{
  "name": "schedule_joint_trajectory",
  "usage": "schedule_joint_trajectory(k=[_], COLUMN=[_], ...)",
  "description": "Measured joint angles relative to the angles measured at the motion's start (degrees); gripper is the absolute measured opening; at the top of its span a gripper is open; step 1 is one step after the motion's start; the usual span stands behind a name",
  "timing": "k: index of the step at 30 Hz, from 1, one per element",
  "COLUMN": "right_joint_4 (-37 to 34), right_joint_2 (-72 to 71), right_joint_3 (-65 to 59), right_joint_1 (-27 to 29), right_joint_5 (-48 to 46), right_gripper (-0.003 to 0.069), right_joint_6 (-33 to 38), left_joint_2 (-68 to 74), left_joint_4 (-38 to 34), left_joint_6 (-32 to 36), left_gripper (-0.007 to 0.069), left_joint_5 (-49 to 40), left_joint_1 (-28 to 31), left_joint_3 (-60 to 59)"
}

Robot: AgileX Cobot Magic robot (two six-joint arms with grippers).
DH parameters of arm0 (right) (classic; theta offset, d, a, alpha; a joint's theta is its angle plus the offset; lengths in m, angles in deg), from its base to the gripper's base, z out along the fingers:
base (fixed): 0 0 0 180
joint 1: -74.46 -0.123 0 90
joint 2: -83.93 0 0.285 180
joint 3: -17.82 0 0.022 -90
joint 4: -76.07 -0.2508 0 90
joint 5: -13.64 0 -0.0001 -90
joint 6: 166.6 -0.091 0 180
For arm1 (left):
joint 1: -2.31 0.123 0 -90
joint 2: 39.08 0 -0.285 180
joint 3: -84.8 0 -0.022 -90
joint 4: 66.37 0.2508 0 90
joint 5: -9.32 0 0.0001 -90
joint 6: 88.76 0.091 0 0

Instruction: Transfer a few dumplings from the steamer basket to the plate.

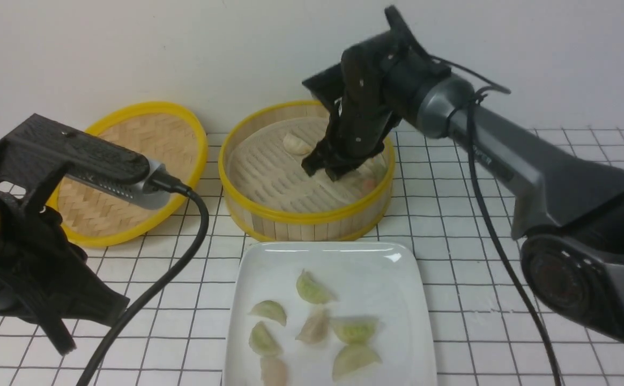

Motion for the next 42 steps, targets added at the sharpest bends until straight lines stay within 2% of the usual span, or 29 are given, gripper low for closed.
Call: schedule_joint_trajectory(k=[5, 10, 15, 19, 21, 27, 31, 33, 34, 35, 36, 39, 41, 42], right_joint_4=[-6.7, -11.3, -12.0, -10.2, -9.3, -7.8, -4.9, -0.9, -0.5, 0.4, 0.5, 0.9, 0.9, 0.9], right_joint_2=[-13.9, -27.7, -26.7, -23.2, -22.3, -22.3, -23.7, -28.4, -28.9, -33.2, -33.8, -45.6, -48.3, -55.2], right_joint_3=[-9.9, -32.1, -45.3, -47.7, -47.7, -46.2, -43.1, -40.4, -40.3, -40.3, -40.3, -40.1, -40.1, -41.2], right_joint_1=[-0.4, -3.7, -5.8, -5.7, -5.7, -5.7, -5.7, -5.7, -5.7, -5.7, -5.7, -5.7, -5.7, -5.7], right_joint_5=[0.3, 0.4, 2.1, 7.2, 8.9, 8.1, 3.6, 2.0, 2.0, 1.5, 1.5, 0.8, 0.7, 0.6], right_gripper=[0.0264, 0.0264, 0.0264, 0.0267, 0.0298, 0.0488, 0.0506, 0.0393, 0.0383, 0.0287, 0.0274, 0.0062, 0.0035, 0.0003], right_joint_6=[-0.4, -0.5, -0.5, -1.0, -2.4, -5.1, -5.2, -5.4, -5.6, -6.5, -6.6, -8.9, -9.2, -9.5], left_joint_2=[-0.2, -1.3, -1.8, -1.8, -1.8, -1.8, -1.8, -1.8, -1.8, -1.8, -1.8, -1.8, -1.8, -1.8], left_joint_4=[-0.1, -1.5, -3.2, -4.4, -4.8, -4.9, -5.0, -4.9, -4.9, -4.9, -4.9, -5.1, -5.5, -6.2], left_joint_6=[0.0, 0.0, 0.2, 0.8, 1.0, 1.1, 1.1, 1.2, 1.2, 1.2, 1.2, 1.3, 1.3, 1.3], left_gripper=[-0.0006, -0.0006, -0.0006, -0.0006, -0.0006, -0.0006, -0.0006, -0.0006, -0.0006, -0.0006, -0.0006, -0.0006, -0.0006, -0.0006], left_joint_5=[-0.7, -0.8, -0.4, -0.3, -0.3, -0.3, -0.3, -0.3, -0.3, -0.3, -0.3, 0.3, 0.7, 1.9], left_joint_1=[0.0, 0.0, 0.0, 0.0, 0.0, 0.0, 0.0, 0.0, 0.0, 0.0, 0.0, 0.0, 0.0, 0.0], left_joint_3=[0.0, 0.0, 0.0, 0.0, 0.0, 0.0, 0.0, 0.0, 0.0, 0.0, 0.0, 0.0, 0.0, 0.0])
